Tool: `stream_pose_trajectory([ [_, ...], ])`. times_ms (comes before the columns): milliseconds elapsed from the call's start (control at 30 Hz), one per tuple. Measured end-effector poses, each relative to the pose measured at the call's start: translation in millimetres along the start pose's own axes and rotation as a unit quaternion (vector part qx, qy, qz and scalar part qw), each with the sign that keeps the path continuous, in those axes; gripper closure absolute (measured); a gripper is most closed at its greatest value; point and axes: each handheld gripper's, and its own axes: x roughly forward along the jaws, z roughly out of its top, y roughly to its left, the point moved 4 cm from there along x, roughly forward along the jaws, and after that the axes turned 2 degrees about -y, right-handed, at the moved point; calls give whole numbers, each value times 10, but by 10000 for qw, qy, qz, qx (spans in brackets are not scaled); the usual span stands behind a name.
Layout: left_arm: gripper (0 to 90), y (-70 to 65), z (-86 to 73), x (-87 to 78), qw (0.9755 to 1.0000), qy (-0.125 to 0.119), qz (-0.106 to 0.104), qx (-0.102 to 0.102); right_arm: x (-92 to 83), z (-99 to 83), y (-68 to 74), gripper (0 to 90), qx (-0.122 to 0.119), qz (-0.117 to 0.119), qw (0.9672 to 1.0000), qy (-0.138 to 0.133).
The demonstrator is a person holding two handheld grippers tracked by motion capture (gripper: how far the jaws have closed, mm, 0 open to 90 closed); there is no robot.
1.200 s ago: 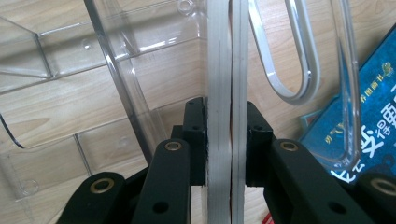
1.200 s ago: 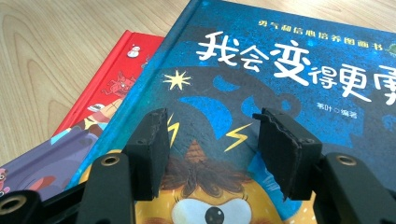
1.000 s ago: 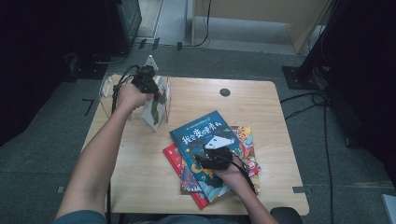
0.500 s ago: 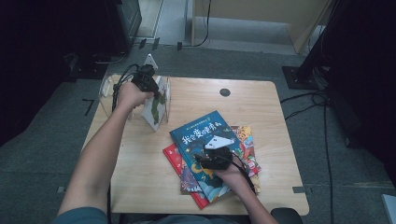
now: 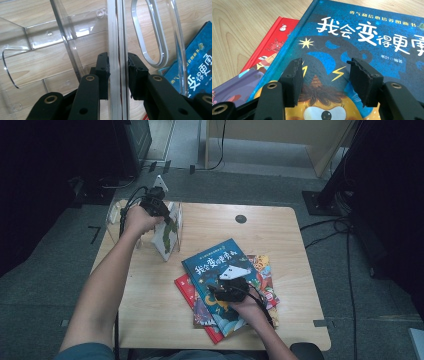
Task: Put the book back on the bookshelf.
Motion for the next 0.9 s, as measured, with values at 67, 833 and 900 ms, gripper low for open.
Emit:
stream_pose_trajectory([
  [67, 722, -5, 9, -34, 10000, -70, -33, -14, 0, 0, 0, 441, 0, 0, 10000, 0],
  [833, 549, 15, -160, -487, 9986, -348, -336, 190, -1, 0, 2, 444, 12, -12, 10000, -4],
  [900, 537, 6, -194, -517, 9983, -384, -379, 225, -1, 0, 3, 445, 14, -12, 10000, -5],
])
